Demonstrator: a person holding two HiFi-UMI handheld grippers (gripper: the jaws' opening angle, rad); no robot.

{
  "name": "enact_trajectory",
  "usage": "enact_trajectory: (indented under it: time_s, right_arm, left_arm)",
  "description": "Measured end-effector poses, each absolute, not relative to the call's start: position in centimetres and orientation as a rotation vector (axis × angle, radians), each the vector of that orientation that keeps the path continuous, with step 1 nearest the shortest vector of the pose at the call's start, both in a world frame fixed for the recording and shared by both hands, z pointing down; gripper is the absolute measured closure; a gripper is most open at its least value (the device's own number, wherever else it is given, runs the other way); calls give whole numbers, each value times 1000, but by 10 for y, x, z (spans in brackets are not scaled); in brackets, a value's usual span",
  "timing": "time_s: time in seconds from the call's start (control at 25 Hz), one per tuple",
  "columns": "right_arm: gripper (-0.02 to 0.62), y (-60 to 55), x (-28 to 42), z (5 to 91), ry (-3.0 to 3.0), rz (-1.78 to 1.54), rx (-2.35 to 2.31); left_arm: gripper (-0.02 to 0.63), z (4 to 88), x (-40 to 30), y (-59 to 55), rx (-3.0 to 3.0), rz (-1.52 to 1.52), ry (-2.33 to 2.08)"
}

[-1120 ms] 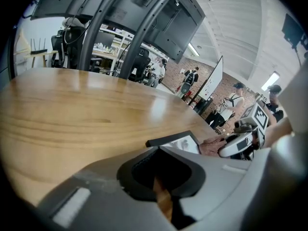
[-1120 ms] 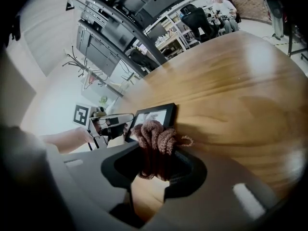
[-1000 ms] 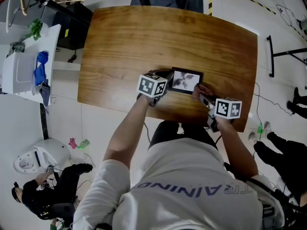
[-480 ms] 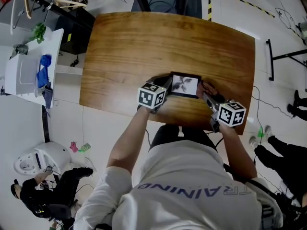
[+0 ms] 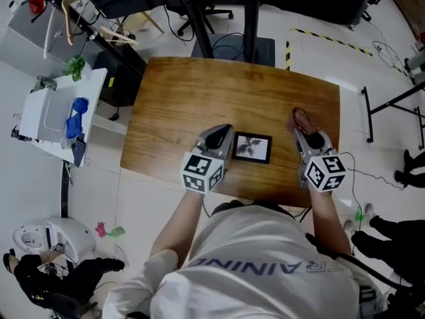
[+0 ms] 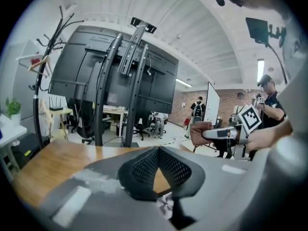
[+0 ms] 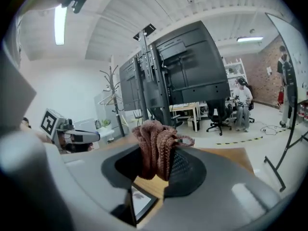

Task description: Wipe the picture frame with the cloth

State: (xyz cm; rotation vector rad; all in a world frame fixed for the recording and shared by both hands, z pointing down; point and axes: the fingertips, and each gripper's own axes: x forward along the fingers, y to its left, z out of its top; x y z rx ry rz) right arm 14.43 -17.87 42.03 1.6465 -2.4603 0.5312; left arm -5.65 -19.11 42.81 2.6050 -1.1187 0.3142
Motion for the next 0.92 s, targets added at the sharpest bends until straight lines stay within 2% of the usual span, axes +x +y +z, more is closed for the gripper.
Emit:
enact_trajectory:
  time_s: [0.28, 0.92]
  right_arm:
    - [472, -179, 160, 382, -2490, 417, 1678]
    - [472, -172, 168, 373, -2486, 404, 1676]
  left_arm:
    - [601, 366, -59, -198, 2690, 177, -1260]
    - [601, 348, -47, -196, 2710, 154, -1263]
